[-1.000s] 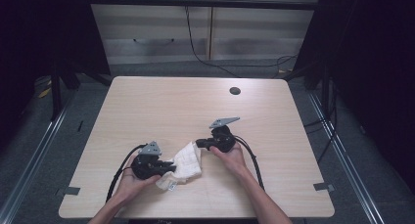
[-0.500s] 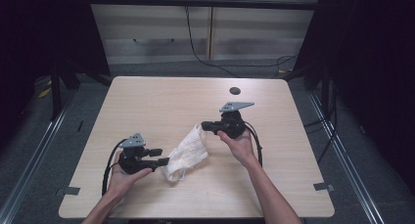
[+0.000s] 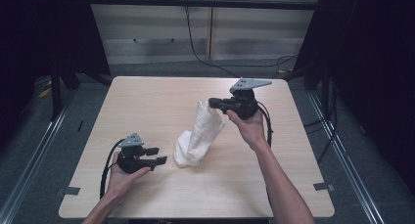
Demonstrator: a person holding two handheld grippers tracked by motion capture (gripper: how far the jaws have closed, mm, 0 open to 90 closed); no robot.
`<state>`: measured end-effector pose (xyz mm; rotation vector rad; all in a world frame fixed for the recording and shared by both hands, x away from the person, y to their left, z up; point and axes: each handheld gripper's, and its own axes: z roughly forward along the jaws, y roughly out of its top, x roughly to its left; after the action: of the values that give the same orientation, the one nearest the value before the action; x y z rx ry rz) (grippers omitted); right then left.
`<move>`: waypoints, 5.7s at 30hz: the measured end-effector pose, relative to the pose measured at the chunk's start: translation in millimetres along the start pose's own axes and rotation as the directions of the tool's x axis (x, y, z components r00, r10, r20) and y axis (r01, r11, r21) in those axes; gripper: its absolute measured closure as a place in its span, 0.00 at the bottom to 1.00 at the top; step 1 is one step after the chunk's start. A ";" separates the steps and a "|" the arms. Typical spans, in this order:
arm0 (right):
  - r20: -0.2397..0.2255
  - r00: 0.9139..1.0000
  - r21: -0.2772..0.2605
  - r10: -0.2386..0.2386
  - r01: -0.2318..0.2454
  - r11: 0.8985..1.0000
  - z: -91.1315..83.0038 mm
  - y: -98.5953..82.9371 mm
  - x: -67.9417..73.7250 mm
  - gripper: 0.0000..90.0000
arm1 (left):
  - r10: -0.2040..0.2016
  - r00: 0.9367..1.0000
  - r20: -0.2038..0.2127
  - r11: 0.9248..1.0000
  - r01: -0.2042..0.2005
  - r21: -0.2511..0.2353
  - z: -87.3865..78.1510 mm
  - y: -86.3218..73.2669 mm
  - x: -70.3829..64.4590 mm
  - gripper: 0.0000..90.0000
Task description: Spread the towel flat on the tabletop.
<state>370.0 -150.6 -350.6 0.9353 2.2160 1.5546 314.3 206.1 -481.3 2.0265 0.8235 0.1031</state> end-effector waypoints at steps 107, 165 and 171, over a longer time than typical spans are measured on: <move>0.001 0.996 0.062 0.084 -0.084 0.995 7.5 -93.7 13.0 0.98 | -0.066 0.998 -0.001 0.987 0.065 -0.145 -14.9 30.6 1.4 0.98; 0.163 0.983 -0.128 0.083 -0.062 0.990 -65.2 38.8 -45.5 0.98 | -0.055 0.995 -0.084 0.943 0.024 -0.332 -63.0 157.1 42.8 0.98; 0.144 0.985 -0.068 0.099 -0.090 0.994 -58.3 -4.3 -41.3 0.98 | -0.082 0.996 -0.040 0.947 0.065 -0.313 -51.5 118.7 39.5 0.98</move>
<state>367.0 -221.0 -337.7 1.1135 2.0385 1.5310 386.3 224.4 -368.1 1.7000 0.8573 0.2307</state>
